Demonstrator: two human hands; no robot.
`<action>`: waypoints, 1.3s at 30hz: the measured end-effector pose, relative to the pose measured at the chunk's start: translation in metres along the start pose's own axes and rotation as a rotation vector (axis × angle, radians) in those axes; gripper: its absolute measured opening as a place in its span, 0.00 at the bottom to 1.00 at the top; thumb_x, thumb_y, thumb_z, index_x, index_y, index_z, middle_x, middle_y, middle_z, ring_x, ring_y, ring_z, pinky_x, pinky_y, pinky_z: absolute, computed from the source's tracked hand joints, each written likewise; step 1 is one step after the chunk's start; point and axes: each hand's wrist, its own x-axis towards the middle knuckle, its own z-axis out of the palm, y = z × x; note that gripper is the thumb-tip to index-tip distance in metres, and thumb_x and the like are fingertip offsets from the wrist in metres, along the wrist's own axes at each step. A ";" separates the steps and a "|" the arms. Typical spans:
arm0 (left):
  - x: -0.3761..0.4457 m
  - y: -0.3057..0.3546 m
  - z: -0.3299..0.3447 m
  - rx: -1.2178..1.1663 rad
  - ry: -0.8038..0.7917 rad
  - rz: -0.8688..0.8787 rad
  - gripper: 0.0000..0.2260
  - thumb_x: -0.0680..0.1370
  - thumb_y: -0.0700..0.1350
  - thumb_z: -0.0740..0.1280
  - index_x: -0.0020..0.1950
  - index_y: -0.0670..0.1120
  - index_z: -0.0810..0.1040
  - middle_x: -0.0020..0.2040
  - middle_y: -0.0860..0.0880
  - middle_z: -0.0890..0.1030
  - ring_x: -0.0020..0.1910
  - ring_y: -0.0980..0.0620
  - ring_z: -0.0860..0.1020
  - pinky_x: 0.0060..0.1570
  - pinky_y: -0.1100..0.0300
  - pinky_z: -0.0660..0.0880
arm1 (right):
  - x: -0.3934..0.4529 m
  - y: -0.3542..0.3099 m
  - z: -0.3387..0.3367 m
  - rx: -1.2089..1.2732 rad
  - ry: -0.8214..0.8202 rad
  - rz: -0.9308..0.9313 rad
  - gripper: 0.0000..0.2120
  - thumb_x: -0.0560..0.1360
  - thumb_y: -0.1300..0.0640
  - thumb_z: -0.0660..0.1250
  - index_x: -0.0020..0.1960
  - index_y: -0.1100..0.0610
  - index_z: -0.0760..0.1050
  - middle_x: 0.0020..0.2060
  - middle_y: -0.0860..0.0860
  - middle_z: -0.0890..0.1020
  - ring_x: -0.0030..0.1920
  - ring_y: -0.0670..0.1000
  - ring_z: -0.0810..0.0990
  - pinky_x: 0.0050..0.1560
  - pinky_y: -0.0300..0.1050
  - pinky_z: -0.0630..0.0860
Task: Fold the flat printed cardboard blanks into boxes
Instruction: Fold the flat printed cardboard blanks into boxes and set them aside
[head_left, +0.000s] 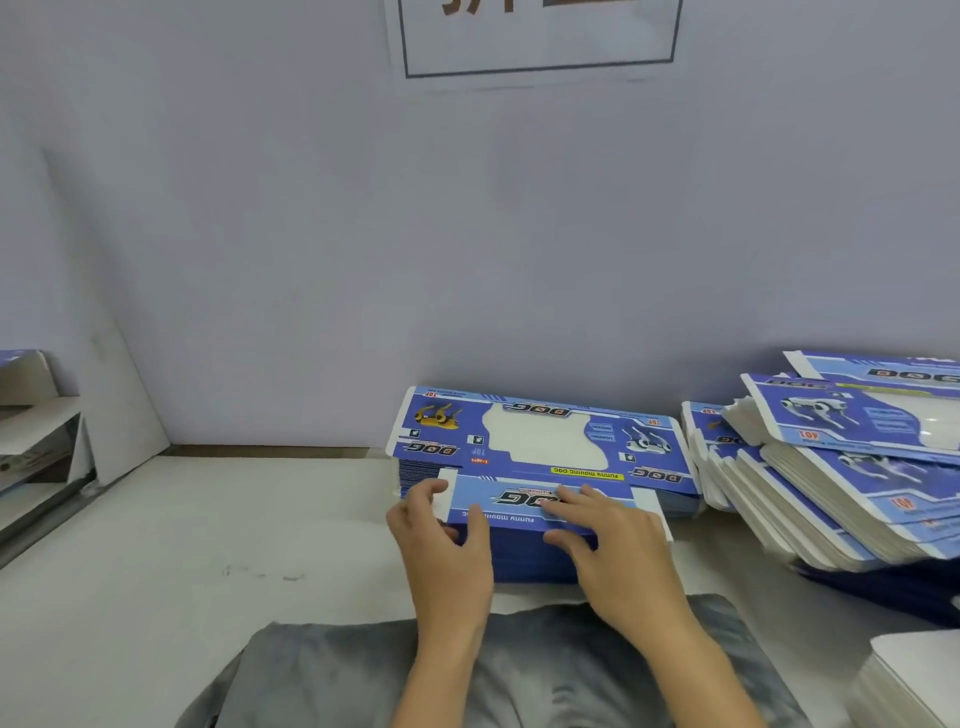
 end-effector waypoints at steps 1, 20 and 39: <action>0.002 0.000 -0.001 -0.012 0.002 -0.003 0.11 0.80 0.40 0.68 0.59 0.51 0.70 0.61 0.49 0.68 0.50 0.52 0.77 0.33 0.74 0.74 | 0.001 0.001 -0.002 0.012 -0.004 -0.010 0.17 0.79 0.47 0.67 0.67 0.40 0.76 0.69 0.37 0.74 0.74 0.42 0.66 0.75 0.49 0.62; 0.019 0.038 -0.022 -0.254 -0.140 0.126 0.12 0.78 0.47 0.68 0.59 0.58 0.71 0.55 0.61 0.76 0.47 0.74 0.78 0.36 0.76 0.73 | 0.004 -0.051 -0.090 0.223 1.037 -0.418 0.14 0.83 0.53 0.63 0.50 0.59 0.83 0.27 0.45 0.75 0.31 0.51 0.66 0.34 0.30 0.66; 0.028 0.077 -0.045 -0.315 -0.295 0.219 0.09 0.78 0.54 0.63 0.56 0.57 0.73 0.50 0.60 0.84 0.47 0.58 0.85 0.34 0.66 0.79 | 0.009 -0.057 -0.074 0.832 0.271 0.000 0.09 0.79 0.45 0.61 0.51 0.49 0.75 0.44 0.36 0.83 0.43 0.36 0.83 0.31 0.29 0.75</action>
